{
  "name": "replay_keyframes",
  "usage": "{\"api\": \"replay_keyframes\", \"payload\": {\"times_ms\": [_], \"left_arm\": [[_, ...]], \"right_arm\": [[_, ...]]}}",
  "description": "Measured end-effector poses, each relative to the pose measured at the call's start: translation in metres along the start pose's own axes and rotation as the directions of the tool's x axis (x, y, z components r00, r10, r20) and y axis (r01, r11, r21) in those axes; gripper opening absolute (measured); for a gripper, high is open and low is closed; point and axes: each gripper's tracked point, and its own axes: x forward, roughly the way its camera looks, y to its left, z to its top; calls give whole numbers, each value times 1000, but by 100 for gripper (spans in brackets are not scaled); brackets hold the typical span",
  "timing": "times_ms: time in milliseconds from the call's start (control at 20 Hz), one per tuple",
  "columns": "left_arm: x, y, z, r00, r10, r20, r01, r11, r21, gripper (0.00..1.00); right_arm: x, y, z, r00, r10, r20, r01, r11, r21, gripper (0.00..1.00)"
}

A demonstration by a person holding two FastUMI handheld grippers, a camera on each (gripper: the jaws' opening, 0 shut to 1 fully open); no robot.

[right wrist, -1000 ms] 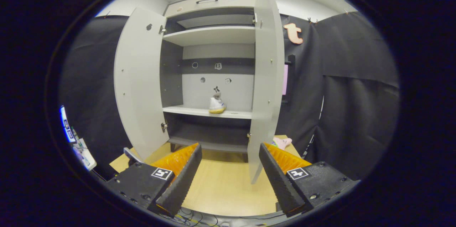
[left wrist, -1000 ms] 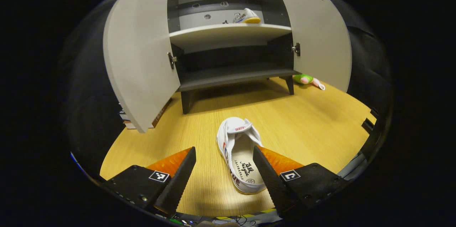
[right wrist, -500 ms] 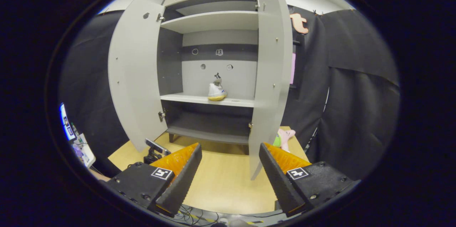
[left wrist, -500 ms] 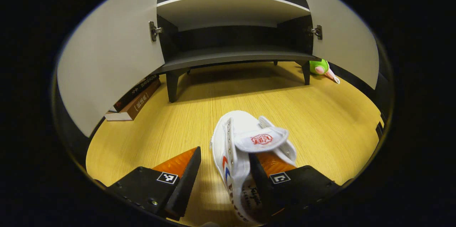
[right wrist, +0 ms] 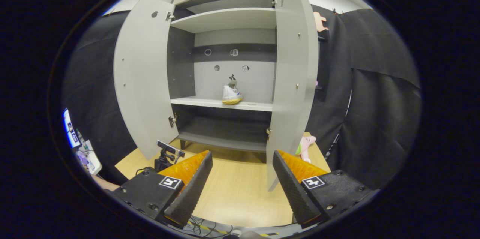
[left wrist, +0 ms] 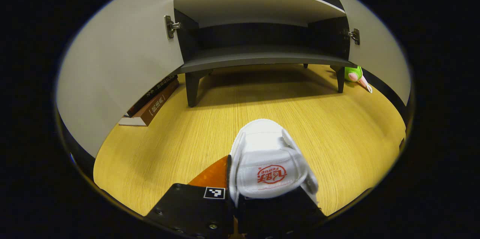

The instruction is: Grab one shoe with the right hand and put it into the shoe cabinet, grab the other shoe with the left hand and put it into the shoe cabinet; then close the right door with the right hand and the left door with the left hand.

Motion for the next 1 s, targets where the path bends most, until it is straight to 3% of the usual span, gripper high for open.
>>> {"api": "replay_keyframes", "payload": {"times_ms": [400,550,850,1000], "left_arm": [[-92,11,80,994,28,106,-30,999,22,15],[-124,14,115,991,10,133,-10,1000,1,14],[-165,25,204,970,34,240,-32,999,-13,14],[-162,28,251,957,42,287,-35,999,-29,14]], "right_arm": [[-4,11,30,996,22,86,-23,1000,9,100],[-9,16,42,992,40,122,-40,999,-2,99],[-4,34,56,981,114,155,-113,994,-14,100],[2,45,64,972,159,171,-156,987,-33,100]]}}
